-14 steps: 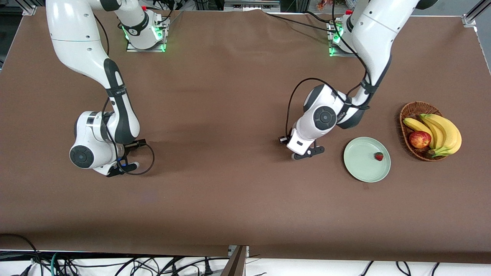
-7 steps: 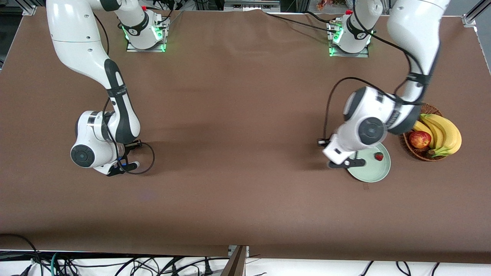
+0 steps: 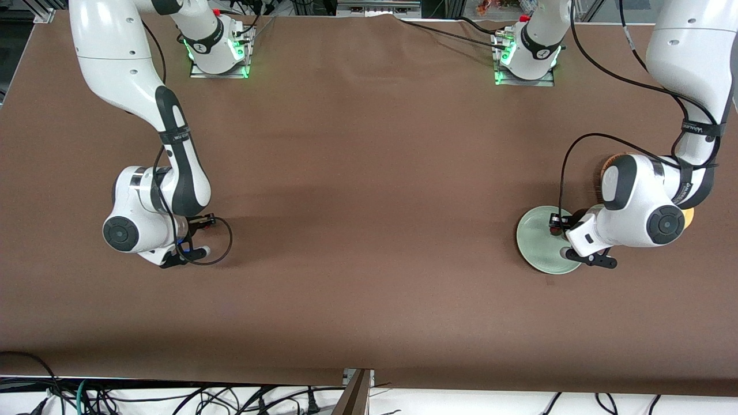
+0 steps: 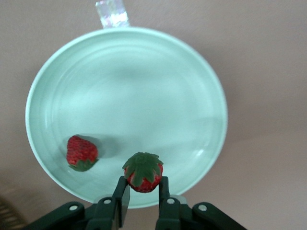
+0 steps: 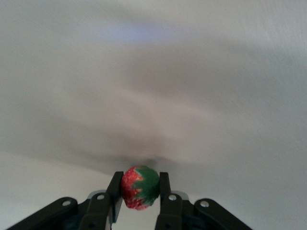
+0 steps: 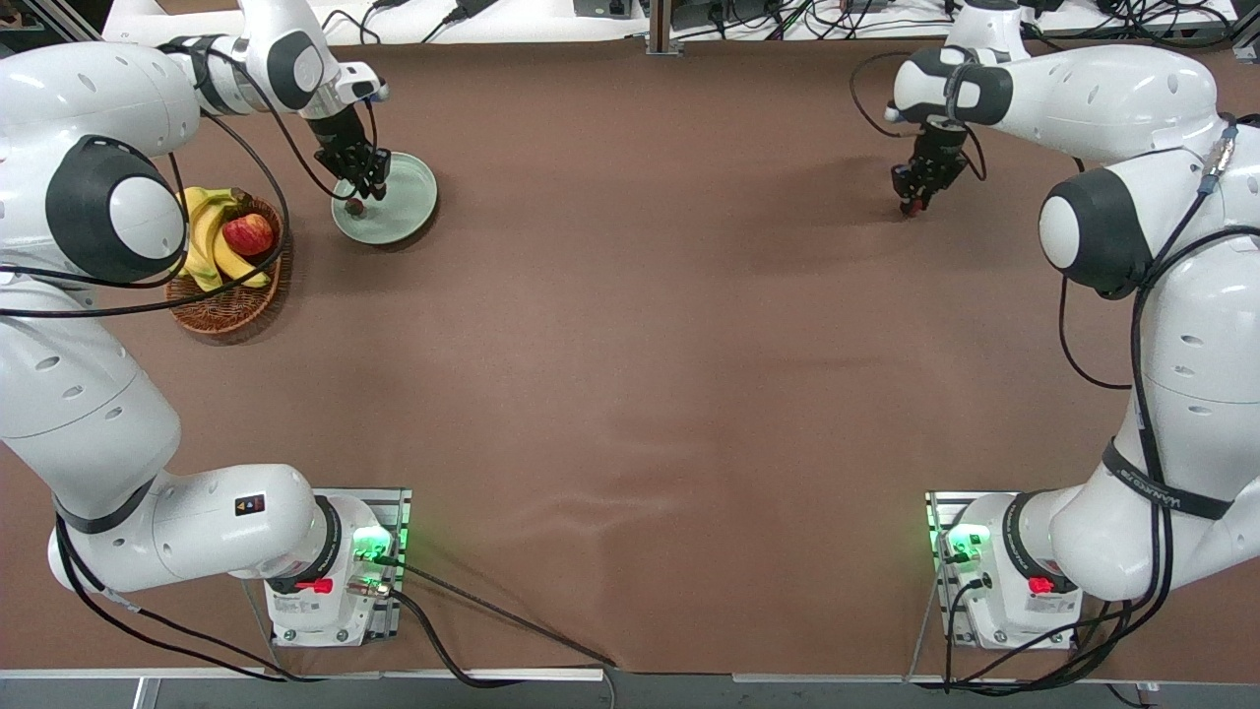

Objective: Collect all strawberries into plate
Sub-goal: 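Carry the third strawberry mid-table and release it with the right gripper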

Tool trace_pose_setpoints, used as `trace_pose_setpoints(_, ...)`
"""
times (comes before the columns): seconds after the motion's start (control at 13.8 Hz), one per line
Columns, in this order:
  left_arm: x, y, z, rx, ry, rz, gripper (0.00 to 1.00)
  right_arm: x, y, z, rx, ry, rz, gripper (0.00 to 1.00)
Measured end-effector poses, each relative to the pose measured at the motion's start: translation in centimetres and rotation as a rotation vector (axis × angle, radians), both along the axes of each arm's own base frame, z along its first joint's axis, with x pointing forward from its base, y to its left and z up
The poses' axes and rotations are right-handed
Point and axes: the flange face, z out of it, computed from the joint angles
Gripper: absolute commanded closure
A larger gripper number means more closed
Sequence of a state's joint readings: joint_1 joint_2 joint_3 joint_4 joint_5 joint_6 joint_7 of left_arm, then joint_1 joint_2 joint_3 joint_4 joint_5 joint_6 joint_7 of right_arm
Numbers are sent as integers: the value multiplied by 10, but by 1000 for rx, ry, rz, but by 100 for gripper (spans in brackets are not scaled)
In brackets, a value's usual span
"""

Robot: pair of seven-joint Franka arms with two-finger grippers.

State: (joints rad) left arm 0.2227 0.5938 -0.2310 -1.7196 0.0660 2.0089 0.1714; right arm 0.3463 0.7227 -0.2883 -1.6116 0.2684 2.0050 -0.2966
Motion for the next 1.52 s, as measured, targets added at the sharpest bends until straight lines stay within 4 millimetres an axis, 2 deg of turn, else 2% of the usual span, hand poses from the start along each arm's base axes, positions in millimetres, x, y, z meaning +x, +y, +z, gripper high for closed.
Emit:
trace_pose_setpoints(0.15,-1,-1,-9,-10,6,-13,0,8,45,11,42,-41,-71,93)
trace_pose_setpoints(0.22,-1,-4,-9,-13,6,-17,0,11,79,14,53,-62,-106,93)
trace_pose_setpoints(0.44,1,-9,-5,-17,-4,-23,0,4,204,15,60,-147,-250,93)
trace_pose_setpoints(0.58,5,-12,4,-17,-22,-27,0,-13,286,17,99,-180,-361,92)
trace_pose_setpoints(0.65,8,-13,11,-17,-35,-28,0,-24,321,17,124,-193,-407,92)
trace_pose_setpoints(0.87,16,-12,42,-11,-48,-30,0,-63,409,10,202,-268,-505,92)
trace_pose_setpoints(1.09,27,-15,83,-7,-39,-40,0,-100,474,8,261,-293,-575,92)
trace_pose_setpoints(1.23,32,-26,105,-4,-39,-56,0,-114,506,10,306,-303,-618,91)
trace_pose_setpoints(1.38,33,-41,111,0,-41,-62,0,-127,528,5,362,-331,-655,91)
trace_pose_setpoints(1.45,33,-48,111,4,-39,-57,0,-134,536,0,383,-341,-668,83)
trace_pose_setpoints(1.52,32,-55,110,9,-37,-49,0,-142,543,-7,395,-345,-676,39)
